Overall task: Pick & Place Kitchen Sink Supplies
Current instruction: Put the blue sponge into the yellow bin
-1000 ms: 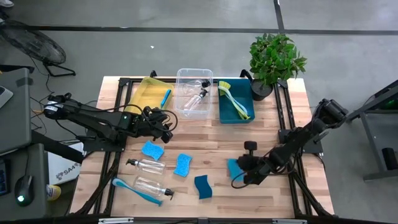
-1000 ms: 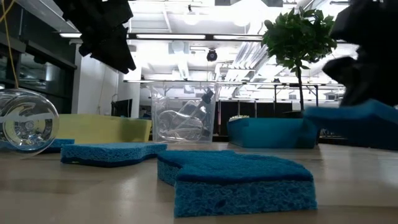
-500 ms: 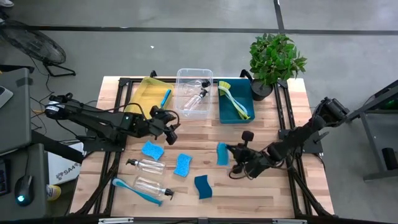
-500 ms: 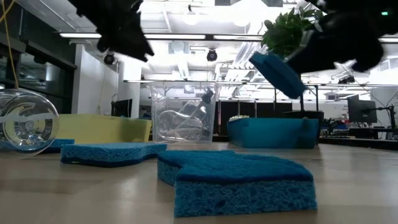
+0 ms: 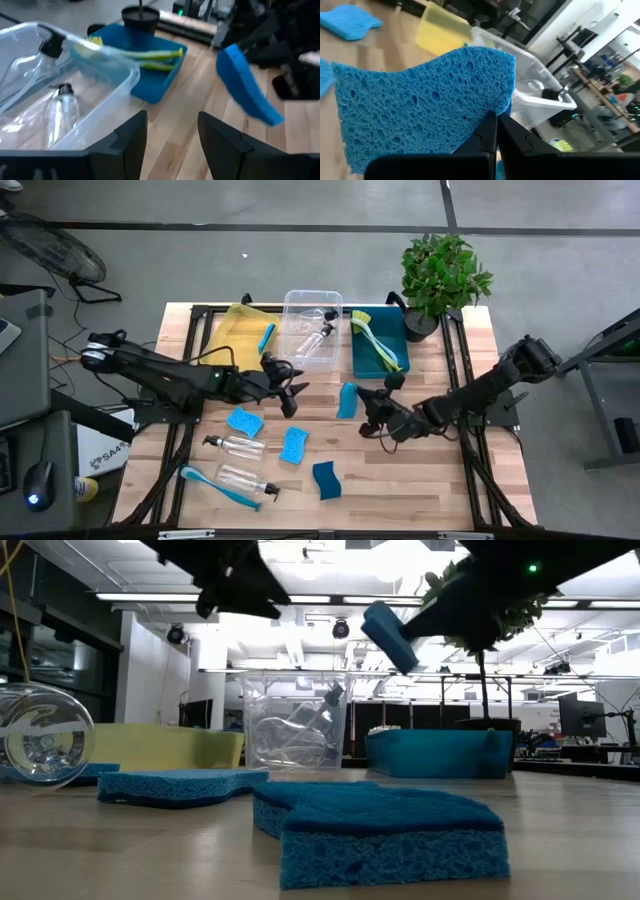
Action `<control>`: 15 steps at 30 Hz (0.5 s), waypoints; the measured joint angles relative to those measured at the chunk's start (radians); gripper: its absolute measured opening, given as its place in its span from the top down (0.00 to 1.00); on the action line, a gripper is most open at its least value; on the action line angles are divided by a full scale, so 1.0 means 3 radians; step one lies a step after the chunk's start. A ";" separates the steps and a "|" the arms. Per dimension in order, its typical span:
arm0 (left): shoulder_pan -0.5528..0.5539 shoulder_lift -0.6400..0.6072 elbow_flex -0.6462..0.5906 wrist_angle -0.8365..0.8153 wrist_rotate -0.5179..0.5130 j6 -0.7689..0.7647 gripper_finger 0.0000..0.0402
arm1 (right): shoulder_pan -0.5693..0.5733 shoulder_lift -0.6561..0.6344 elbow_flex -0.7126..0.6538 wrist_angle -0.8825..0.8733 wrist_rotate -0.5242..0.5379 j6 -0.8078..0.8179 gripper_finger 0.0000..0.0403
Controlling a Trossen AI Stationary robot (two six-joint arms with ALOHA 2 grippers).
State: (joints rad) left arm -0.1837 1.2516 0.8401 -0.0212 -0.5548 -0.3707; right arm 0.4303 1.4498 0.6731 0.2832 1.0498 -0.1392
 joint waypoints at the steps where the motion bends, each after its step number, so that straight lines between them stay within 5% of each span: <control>1: 0.0000 0.0038 0.0000 0.0092 -0.0016 0.0000 0.57 | -0.0023 0.0000 0.0000 0.0052 0.0008 -0.0063 1.00; 15: 0.0000 0.0323 0.0000 0.0589 -0.0122 -0.0226 0.57 | -0.0268 0.0000 0.0000 0.0926 0.0127 -0.1061 1.00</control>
State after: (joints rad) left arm -0.1837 1.3484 0.8402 0.1556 -0.5916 -0.4386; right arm 0.3500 1.4498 0.6731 0.5609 1.0880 -0.4574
